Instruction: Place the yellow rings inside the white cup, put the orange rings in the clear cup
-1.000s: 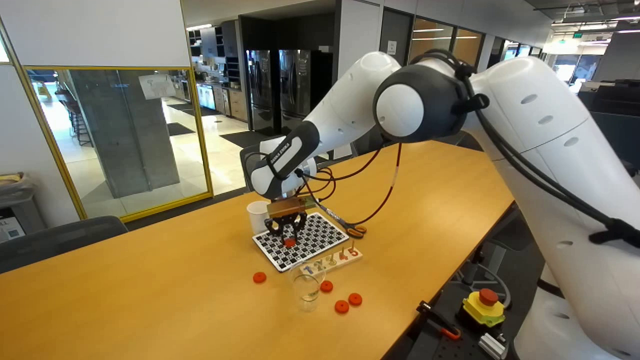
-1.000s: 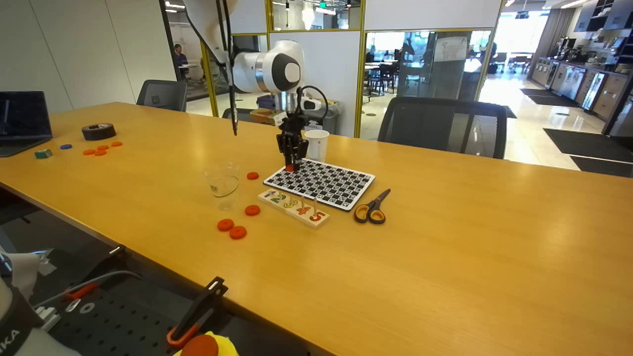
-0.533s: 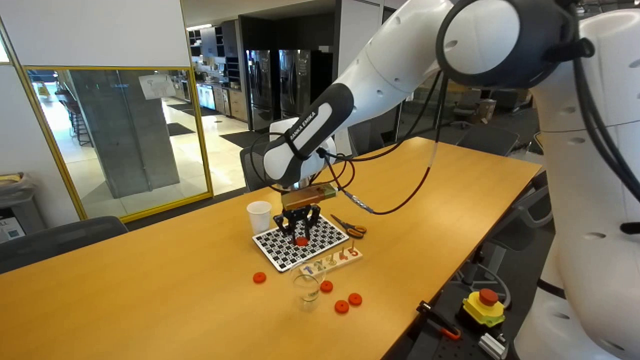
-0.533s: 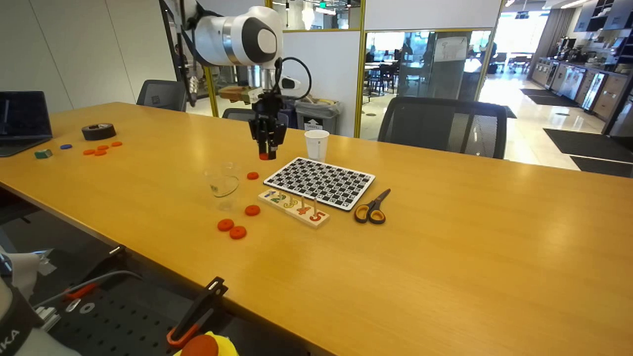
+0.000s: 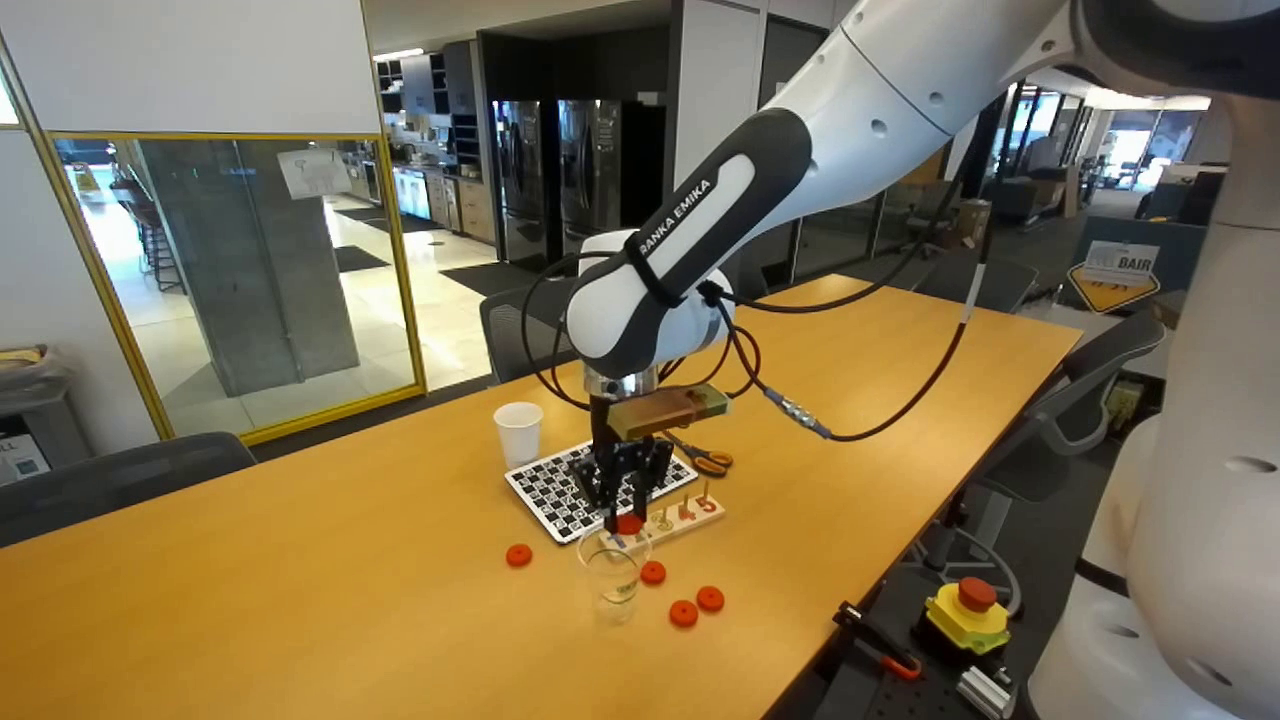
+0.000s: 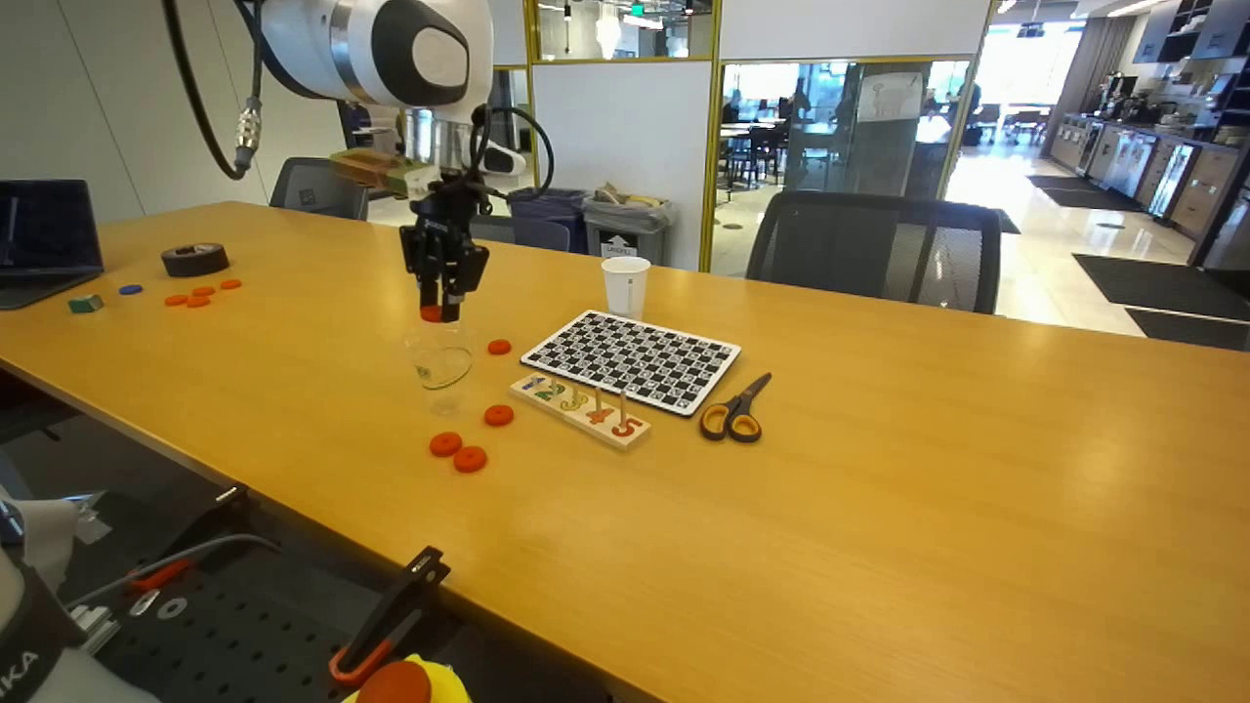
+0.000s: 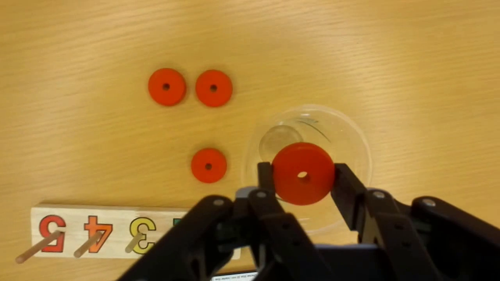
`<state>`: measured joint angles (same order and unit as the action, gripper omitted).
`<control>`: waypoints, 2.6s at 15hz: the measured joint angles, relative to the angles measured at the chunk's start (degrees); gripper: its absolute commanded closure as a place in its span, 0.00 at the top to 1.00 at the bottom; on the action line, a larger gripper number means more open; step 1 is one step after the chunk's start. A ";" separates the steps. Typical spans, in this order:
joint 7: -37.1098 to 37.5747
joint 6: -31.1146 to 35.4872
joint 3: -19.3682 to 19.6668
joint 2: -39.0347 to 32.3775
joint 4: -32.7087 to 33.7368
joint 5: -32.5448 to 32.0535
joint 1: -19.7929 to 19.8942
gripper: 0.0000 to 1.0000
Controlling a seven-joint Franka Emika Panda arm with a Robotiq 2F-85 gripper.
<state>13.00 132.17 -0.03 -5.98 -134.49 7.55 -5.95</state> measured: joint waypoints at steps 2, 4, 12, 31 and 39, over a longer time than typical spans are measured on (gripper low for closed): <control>-0.10 3.29 -1.06 1.19 -2.35 1.05 0.00 0.22; 0.14 7.88 -1.93 1.41 -4.25 1.08 -0.01 0.22; 3.03 17.35 -2.72 0.74 -7.71 -1.91 -0.01 0.88; -7.92 9.28 -4.96 -18.33 17.44 -9.68 -2.04 1.00; -12.64 6.63 -2.69 -33.68 32.15 -9.68 -0.91 1.00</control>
<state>0.36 138.81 -2.72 -39.66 -102.34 -2.14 -6.87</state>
